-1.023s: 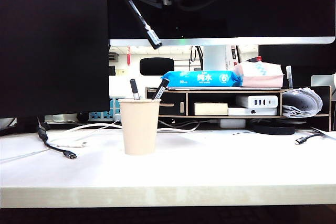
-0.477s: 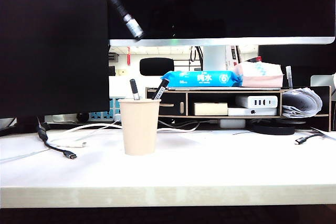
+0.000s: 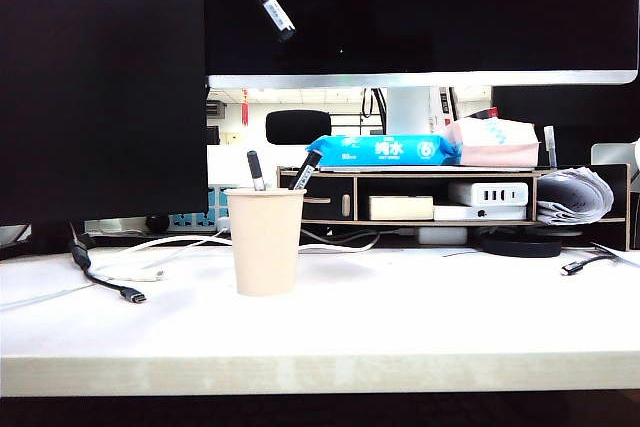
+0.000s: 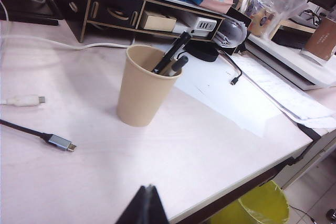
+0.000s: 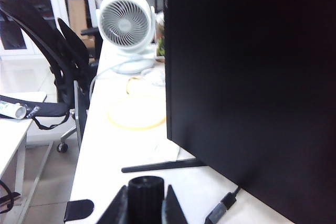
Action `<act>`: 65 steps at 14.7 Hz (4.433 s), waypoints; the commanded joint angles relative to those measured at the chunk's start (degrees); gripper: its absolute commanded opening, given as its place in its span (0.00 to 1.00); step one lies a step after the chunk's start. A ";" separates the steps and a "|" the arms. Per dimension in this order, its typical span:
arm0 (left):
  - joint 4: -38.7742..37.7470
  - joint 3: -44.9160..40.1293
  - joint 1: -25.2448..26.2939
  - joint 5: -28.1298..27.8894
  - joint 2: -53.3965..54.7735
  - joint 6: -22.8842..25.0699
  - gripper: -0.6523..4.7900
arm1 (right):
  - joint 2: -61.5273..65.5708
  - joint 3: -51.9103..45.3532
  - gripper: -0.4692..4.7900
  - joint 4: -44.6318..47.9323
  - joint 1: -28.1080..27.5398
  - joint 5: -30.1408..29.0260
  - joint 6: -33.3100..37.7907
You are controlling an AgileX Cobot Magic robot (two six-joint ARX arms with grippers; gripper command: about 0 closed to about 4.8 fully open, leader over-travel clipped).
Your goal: Pick up the marker and insert it into the paper cup.
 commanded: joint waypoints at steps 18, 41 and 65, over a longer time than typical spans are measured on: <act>-0.72 -0.07 0.09 0.22 -0.02 0.07 0.11 | -5.79 -27.71 0.09 37.16 -0.66 16.83 5.88; -0.72 -0.07 0.09 0.22 -0.02 0.07 0.11 | 0.68 -35.43 0.09 52.11 3.58 32.63 11.43; -0.72 -0.07 0.09 0.22 -0.02 0.07 0.11 | 10.03 -32.72 0.09 53.77 5.51 34.69 11.10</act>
